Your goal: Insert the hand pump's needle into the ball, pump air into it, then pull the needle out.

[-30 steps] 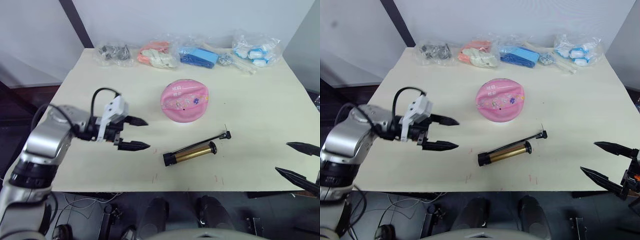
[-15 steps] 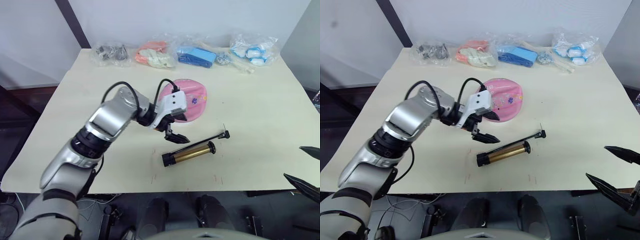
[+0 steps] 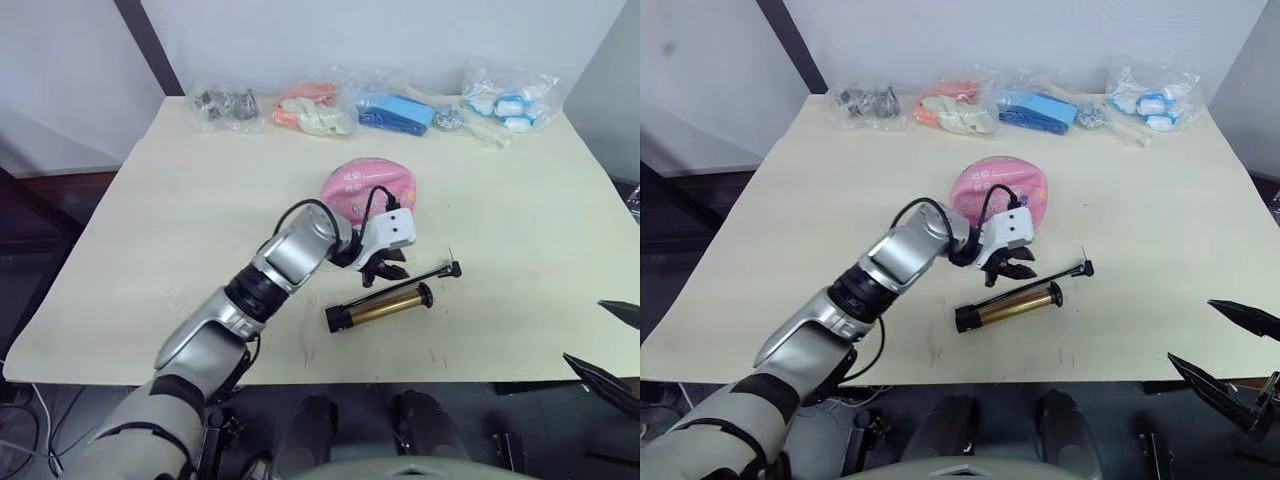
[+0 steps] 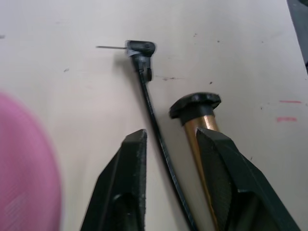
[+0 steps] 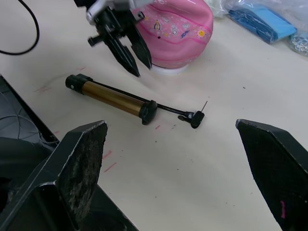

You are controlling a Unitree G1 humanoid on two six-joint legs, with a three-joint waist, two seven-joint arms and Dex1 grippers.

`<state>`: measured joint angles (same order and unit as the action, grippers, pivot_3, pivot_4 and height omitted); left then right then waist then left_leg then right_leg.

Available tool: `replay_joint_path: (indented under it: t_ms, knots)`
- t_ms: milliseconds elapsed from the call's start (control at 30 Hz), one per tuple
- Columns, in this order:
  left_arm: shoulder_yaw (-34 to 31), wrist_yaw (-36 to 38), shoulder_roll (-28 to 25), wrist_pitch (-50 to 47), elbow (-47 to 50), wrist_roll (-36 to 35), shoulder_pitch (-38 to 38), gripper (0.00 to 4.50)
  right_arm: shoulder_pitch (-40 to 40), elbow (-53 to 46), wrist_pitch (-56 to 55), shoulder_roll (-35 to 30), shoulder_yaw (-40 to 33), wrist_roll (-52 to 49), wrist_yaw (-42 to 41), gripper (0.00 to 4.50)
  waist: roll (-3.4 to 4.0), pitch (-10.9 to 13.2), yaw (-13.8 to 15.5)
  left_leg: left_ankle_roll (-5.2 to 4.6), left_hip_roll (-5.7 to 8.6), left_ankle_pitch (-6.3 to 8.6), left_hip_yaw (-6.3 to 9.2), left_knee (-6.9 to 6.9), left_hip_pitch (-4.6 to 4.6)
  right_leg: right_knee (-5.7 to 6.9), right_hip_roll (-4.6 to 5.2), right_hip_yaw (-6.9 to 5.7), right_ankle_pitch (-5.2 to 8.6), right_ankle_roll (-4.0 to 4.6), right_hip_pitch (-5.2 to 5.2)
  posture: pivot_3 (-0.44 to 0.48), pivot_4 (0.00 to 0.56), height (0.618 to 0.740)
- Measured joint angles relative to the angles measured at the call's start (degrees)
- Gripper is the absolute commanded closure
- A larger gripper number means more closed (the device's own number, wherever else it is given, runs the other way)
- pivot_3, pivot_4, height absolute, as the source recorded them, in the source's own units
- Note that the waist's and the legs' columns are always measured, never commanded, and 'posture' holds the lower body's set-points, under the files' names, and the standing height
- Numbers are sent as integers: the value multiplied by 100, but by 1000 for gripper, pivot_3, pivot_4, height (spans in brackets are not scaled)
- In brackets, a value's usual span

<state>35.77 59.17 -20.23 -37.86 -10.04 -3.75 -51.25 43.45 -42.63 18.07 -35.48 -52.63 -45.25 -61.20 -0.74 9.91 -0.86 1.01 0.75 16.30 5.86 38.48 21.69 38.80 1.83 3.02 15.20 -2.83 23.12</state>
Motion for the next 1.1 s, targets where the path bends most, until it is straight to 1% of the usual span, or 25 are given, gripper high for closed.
replay_joint_path:
  t_ms: [33,167,300,500,600,733,967,1033,1100]
  knots:
    - [33,-62,146,144,-245,114,-2,2809,1,-8,-2,5,8,2,55,0,0,0,4,0,0,0,0,0,-1,1,-1,0,0,0,0,0,150,740]
    - [57,-105,304,322,-538,279,-4,2809,2,-23,-4,9,36,6,114,0,1,-1,8,0,0,0,0,0,-1,1,-1,-1,0,0,0,0,150,740]
    - [84,-212,560,617,-1016,590,-7,2809,10,-87,-6,45,66,37,229,0,0,0,9,0,1,0,1,0,0,-1,-1,-1,0,0,0,0,150,740]
    - [84,-212,919,652,-1453,780,-67,2809,12,-137,-8,60,109,85,347,0,0,0,11,0,4,0,0,0,1,0,1,-1,0,-2,0,0,150,740]
    - [203,-199,1089,716,-1740,1020,-286,2809,7,-158,-8,62,247,111,430,0,0,0,10,-1,4,0,1,0,1,0,0,-1,0,-3,0,0,150,740]
    - [257,-319,1359,865,-2073,1218,-386,2809,6,-199,-8,60,274,128,504,0,1,-1,11,-1,4,0,0,0,1,-1,1,-1,0,-3,0,0,150,740]
    - [278,-442,1633,1260,-2899,1603,-627,2809,15,-268,-7,61,341,178,597,0,1,-1,17,-1,7,0,0,0,1,-1,3,-1,0,-5,0,0,150,740]
    - [293,-514,1743,1489,-3217,1716,-624,2809,23,-316,-7,65,348,183,631,0,0,0,18,-1,7,0,1,0,2,-1,3,-1,1,-7,0,0,150,740]
    - [292,-508,1776,1656,-3339,1783,-662,2809,26,-366,-7,63,375,183,662,0,-1,-2,28,-1,9,0,2,0,1,-1,5,-2,1,-8,-1,0,150,740]
